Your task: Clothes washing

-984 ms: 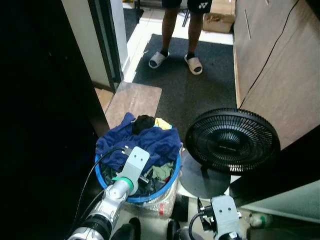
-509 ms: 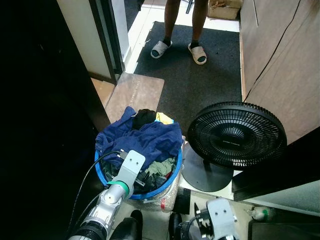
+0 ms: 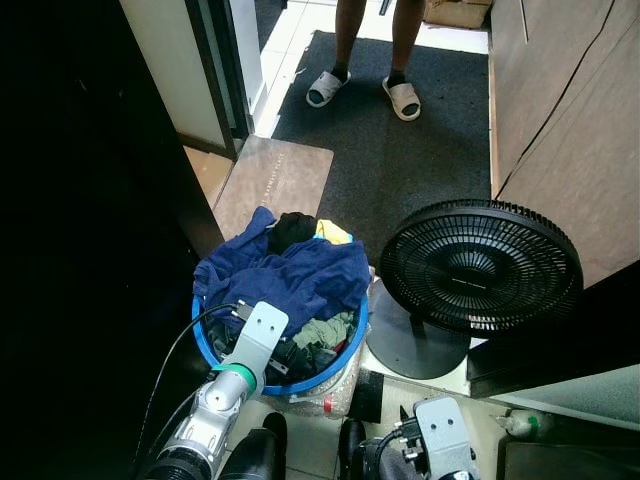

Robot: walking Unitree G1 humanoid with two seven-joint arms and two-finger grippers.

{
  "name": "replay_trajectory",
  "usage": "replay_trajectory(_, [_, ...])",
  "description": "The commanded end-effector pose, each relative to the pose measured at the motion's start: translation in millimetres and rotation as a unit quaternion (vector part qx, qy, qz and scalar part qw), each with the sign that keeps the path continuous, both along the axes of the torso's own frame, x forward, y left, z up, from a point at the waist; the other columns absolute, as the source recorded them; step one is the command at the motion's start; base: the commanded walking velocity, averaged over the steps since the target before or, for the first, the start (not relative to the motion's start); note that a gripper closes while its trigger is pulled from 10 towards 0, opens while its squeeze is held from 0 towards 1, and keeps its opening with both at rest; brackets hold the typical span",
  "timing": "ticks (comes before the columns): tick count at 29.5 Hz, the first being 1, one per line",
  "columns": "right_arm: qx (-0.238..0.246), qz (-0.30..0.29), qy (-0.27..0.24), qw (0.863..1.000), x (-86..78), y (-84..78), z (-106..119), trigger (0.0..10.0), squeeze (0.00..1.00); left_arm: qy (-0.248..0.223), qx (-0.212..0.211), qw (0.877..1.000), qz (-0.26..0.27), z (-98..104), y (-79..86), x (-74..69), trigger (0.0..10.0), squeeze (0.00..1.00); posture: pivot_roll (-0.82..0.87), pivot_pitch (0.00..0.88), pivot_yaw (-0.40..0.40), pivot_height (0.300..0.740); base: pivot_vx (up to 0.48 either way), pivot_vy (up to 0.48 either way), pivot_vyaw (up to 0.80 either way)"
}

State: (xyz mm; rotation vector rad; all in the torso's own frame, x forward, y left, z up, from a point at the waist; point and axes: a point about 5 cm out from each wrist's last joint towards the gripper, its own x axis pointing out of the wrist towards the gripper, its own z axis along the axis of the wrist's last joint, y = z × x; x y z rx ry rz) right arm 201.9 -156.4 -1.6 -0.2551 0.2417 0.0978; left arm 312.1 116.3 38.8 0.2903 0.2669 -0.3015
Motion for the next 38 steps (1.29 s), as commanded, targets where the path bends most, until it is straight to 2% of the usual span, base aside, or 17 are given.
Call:
replay_trajectory(1, [-0.001,-0.003,0.027,1.000,-10.8,-0.4,-9,0.0,0.00,0.026,0.004,1.000,0.000,-12,1.6,-9.4,10.0,0.00,0.09,0.365,0.090,0.740,0.000,0.000,0.00])
replay_trajectory(2, [-0.002,-0.004,0.027,1.000,-10.1,0.2,-9,0.0,0.00,0.026,0.004,1.000,-0.001,-12,1.3,-9.4,10.0,0.00,0.09,0.365,0.090,0.740,0.000,0.000,0.00])
replay_trajectory(3, [-0.004,-0.002,0.029,1.000,-8.3,1.4,-10,9.4,0.00,0.027,0.004,1.000,-0.001,-12,1.2,-9.6,10.0,0.00,0.09,0.362,0.091,0.740,0.000,0.000,0.00])
replay_trajectory(4, [-0.004,-0.002,0.029,1.000,-8.3,1.4,-10,9.4,0.00,0.027,0.004,1.000,-0.001,-12,1.2,-9.6,10.0,0.00,0.09,0.362,0.091,0.740,0.000,0.000,0.00])
replay_trajectory(5, [-0.008,0.003,0.028,1.000,-4.9,2.7,-9,10.0,0.00,0.027,0.006,1.000,-0.001,-12,1.3,-9.8,10.0,0.00,0.09,0.362,0.091,0.740,0.000,0.000,0.00])
replay_trajectory(7, [-0.008,0.003,0.028,1.000,-4.9,2.7,-9,10.0,0.00,0.027,0.006,1.000,-0.001,-12,1.3,-9.8,10.0,0.00,0.09,0.362,0.091,0.740,0.000,0.000,0.00])
replay_trajectory(8, [-0.012,0.008,0.019,1.000,5.1,2.9,-5,10.0,0.00,0.028,0.007,1.000,-0.001,-13,1.2,-9.6,10.0,0.00,0.09,0.352,0.089,0.740,0.000,0.000,0.00])
replay_trajectory(9, [-0.012,0.008,0.019,1.000,5.1,2.9,-5,10.0,0.00,0.028,0.007,1.000,-0.001,-13,1.2,-9.6,10.0,0.00,0.09,0.352,0.089,0.740,0.000,0.000,0.00])
replay_trajectory(10, [-0.017,0.013,0.003,1.000,20.0,1.8,3,10.0,0.00,0.029,0.007,1.000,-0.001,-12,1.0,-8.9,10.0,0.00,0.09,0.350,0.089,0.740,0.000,0.000,0.00])
replay_trajectory(12, [-0.017,0.013,0.003,1.000,20.0,1.8,3,10.0,0.00,0.029,0.007,1.000,-0.001,-12,1.0,-8.9,10.0,0.00,0.09,0.350,0.089,0.740,0.000,0.000,0.00])
replay_trajectory(14, [-0.026,0.012,-0.041,0.999,57.1,-2.9,27,10.0,0.00,0.027,0.007,1.000,-0.001,-10,-0.2,-6.4,10.0,0.00,0.09,0.344,0.088,0.740,0.000,0.000,0.00])
replay_trajectory(15, [-0.026,0.012,-0.041,0.999,57.1,-2.9,27,10.0,0.00,0.027,0.007,1.000,-0.001,-10,-0.2,-6.4,10.0,0.00,0.09,0.344,0.088,0.740,0.000,0.000,0.00])
replay_trajectory(17, [-0.030,0.012,-0.071,0.997,80.0,-4.8,46,10.0,0.00,0.025,0.006,1.000,-0.001,-8,-1.1,-5.3,10.0,0.00,0.10,0.348,0.086,0.740,0.000,0.000,0.00])
replay_trajectory(20, [-0.040,0.020,-0.089,0.995,92.3,-3.9,57,10.0,0.00,0.024,0.006,1.000,0.000,-8,-0.7,-6.1,10.0,0.00,0.11,0.358,0.084,0.740,0.000,0.000,0.00])
replay_trajectory(33, [-0.084,0.066,-0.135,0.985,105.9,0.6,77,10.0,0.00,0.000,0.002,1.000,-0.003,0,7.2,-11.9,10.0,0.00,0.11,0.376,0.082,0.740,0.000,0.000,0.00])
replay_trajectory(35, [-0.083,0.062,-0.138,0.985,105.8,-0.3,79,10.0,0.00,-0.010,-0.001,1.000,-0.013,5,6.5,-13.2,10.0,0.00,0.10,0.377,0.081,0.740,0.000,0.000,0.00])
replay_trajectory(38, [-0.075,0.049,-0.146,0.985,101.8,-3.6,82,10.0,0.00,-0.048,-0.013,0.997,-0.051,28,1.3,-20.3,10.0,0.00,0.10,0.376,0.082,0.740,0.000,0.000,0.00])
